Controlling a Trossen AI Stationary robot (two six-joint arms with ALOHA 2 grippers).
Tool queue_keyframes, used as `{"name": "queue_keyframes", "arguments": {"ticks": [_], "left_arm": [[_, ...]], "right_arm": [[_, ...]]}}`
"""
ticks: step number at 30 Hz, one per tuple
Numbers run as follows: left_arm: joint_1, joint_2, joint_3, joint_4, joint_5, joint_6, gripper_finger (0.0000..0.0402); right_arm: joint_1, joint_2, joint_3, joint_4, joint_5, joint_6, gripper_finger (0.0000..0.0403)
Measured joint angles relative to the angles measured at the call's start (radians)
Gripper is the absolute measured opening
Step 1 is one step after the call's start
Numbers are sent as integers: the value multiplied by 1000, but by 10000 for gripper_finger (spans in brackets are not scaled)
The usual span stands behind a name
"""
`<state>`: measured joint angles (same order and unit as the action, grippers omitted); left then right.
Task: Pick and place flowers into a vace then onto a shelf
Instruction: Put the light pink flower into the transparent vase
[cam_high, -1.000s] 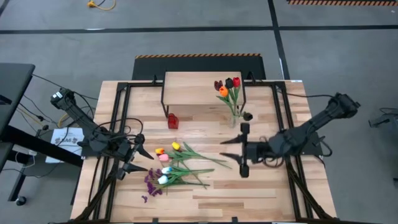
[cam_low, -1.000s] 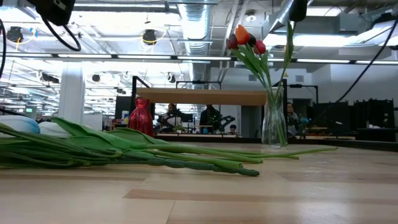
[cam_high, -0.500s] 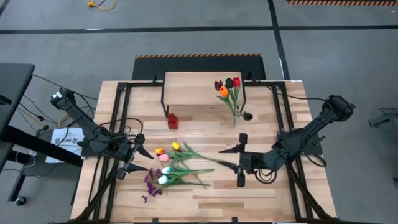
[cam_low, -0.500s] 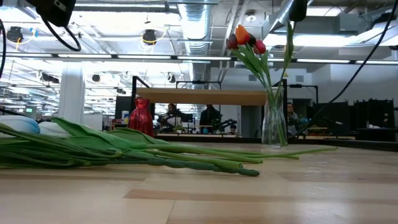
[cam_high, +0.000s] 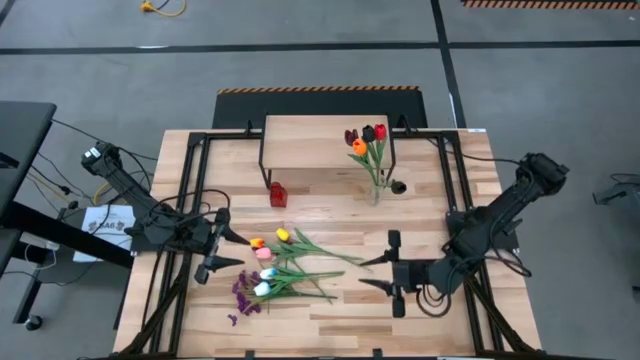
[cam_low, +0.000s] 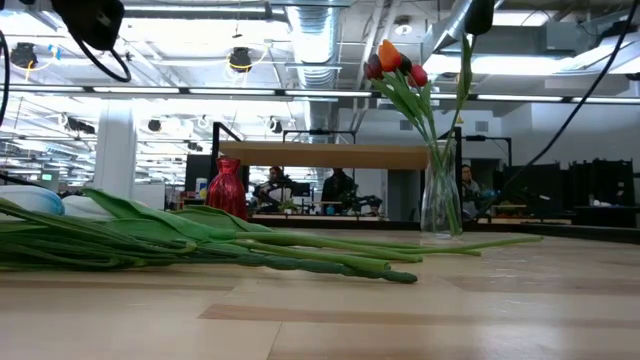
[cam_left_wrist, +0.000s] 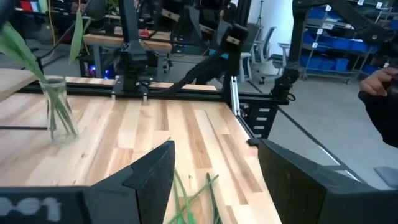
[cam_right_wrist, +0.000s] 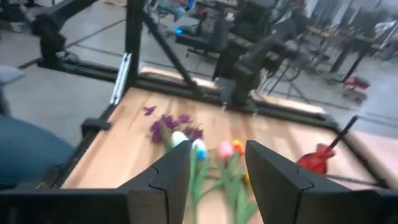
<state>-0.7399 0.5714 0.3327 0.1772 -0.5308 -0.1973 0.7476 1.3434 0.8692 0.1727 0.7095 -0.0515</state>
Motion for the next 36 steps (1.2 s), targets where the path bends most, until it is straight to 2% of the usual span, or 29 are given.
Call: {"name": "queue_keyframes", "arguments": {"ticks": [6, 10, 20, 26, 32, 36], "left_arm": [[0, 0, 0, 25, 3, -18, 222], [-3, 0, 0, 55, 43, -19, 222], [-32, 0, 0, 66, 46, -1, 222], [-42, 0, 0, 66, 46, -1, 222], [-42, 0, 0, 65, 48, -1, 222], [-43, 0, 0, 61, 55, -1, 222]], "right_arm": [[10, 70, 0, 5, -1, 182, 134], [10, 147, 0, 13, -1, 251, 128], [9, 320, 0, 226, -5, 261, 127], [-25, 428, 4, 382, -104, 263, 124], [-79, 554, 104, 401, -135, 263, 123], [-109, 638, 215, 303, -163, 262, 122]]}}
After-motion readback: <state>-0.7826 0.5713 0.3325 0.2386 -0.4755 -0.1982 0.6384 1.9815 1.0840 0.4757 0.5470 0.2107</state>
